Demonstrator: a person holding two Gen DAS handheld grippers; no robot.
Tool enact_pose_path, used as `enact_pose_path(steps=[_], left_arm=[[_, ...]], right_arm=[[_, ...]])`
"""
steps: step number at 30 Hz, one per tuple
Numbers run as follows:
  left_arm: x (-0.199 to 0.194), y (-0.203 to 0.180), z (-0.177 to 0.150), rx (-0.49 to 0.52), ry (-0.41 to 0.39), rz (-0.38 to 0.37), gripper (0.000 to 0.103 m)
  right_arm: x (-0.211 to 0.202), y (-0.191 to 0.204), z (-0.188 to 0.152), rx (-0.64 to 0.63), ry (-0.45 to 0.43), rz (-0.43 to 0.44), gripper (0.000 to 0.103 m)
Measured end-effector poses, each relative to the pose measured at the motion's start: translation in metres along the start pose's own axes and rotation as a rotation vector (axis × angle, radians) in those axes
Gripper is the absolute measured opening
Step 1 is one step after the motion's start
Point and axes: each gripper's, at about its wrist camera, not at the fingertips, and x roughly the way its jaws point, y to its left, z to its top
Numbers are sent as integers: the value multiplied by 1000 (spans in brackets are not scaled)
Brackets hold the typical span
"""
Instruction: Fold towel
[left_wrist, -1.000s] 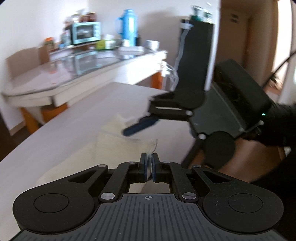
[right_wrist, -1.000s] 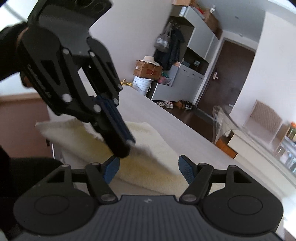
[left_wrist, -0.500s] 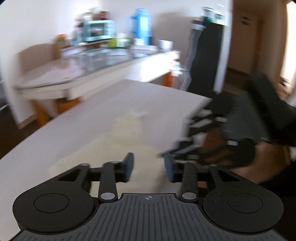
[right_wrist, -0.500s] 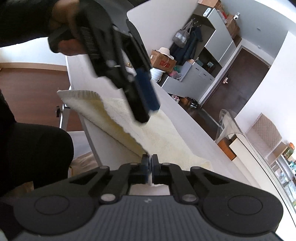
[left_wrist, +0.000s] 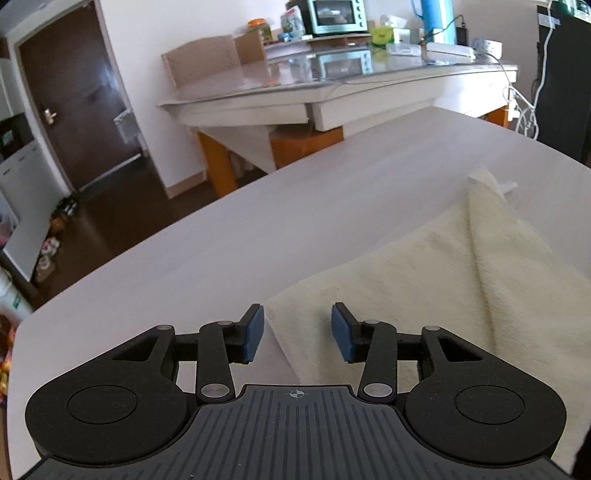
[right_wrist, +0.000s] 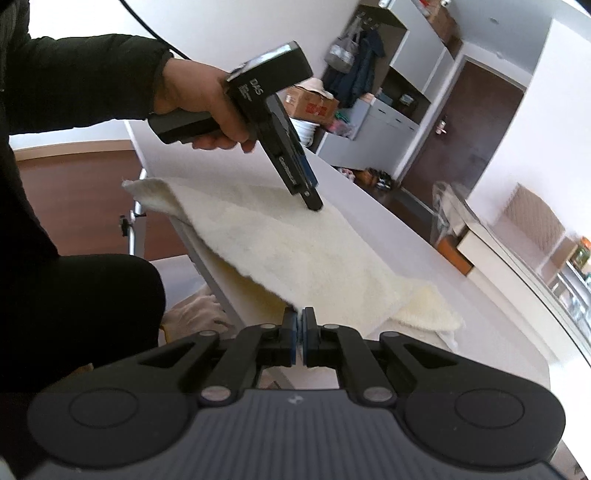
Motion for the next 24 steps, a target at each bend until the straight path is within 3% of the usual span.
enact_pose_path(steps=[3,10,17,20,24], left_arm=[[7,15,2,-23,-2,36,55],[28,51,8,-72,7,153,56],[9,54,2,-68,-17,140,56],[-18,53,-8,-75,-56,110,63],[-63,46,-27,-56,-125,-4,67]], right_arm=[[5,-6,0,10,-1,-3,4],[7,-7,5,-9,8,-11,4],[5,-4,12,-35,23,-22,4],[-4,-7,8,-14,42,-47,4],[-16,-5,4,14,58,-72,4]])
